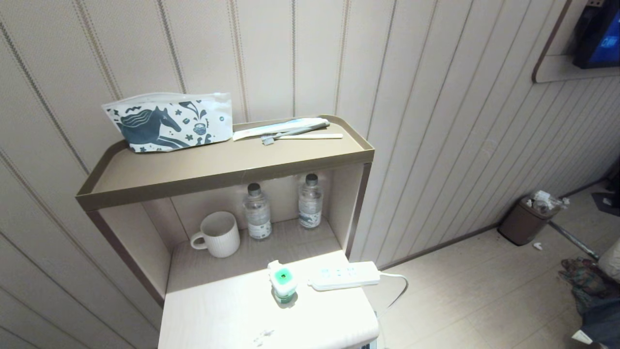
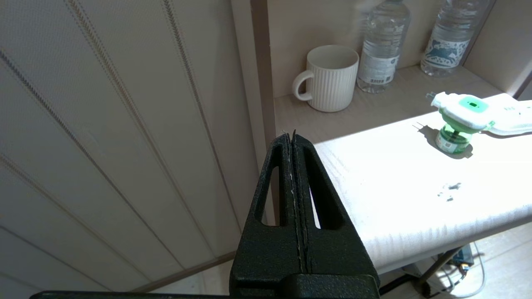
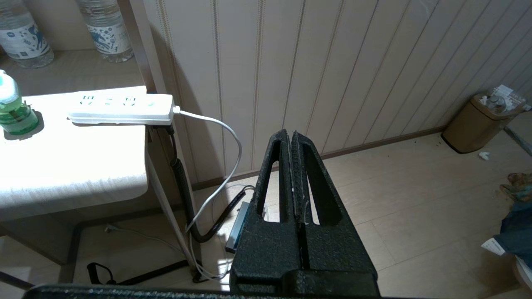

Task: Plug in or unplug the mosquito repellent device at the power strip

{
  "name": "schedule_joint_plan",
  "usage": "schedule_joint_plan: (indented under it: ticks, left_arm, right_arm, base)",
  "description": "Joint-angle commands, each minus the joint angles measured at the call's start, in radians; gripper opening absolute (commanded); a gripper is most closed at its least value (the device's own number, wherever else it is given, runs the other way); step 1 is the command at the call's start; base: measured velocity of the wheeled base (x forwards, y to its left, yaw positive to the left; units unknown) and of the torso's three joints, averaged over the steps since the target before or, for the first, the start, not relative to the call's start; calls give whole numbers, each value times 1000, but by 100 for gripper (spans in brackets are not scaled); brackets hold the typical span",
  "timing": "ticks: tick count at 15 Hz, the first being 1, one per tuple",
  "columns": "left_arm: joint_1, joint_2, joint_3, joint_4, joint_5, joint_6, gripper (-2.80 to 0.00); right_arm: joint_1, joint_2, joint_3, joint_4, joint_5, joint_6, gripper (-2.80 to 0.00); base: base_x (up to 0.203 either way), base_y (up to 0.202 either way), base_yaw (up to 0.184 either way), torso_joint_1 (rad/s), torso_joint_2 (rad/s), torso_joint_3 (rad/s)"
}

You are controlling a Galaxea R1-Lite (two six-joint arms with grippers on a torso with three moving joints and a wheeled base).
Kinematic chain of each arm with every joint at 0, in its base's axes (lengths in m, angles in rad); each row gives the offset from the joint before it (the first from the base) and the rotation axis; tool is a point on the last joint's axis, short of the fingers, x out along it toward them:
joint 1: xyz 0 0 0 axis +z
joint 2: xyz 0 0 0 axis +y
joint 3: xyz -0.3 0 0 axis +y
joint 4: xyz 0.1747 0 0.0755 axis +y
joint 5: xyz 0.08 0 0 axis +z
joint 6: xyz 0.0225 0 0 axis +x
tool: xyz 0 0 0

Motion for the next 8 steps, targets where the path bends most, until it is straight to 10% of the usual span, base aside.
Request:
schedule_joint_plan:
  ticks: [1, 8]
  left_arm:
    - [-1, 2, 0, 0, 0, 0, -280]
    - [1, 2, 0, 0, 0, 0, -280]
  right_arm:
    - [0, 4, 0, -1, 0, 0, -280]
    - [0, 3, 5, -15, -3, 30, -280]
  base:
    - [0, 0, 0, 0, 0, 0]
    - [0, 0, 0, 0, 0, 0]
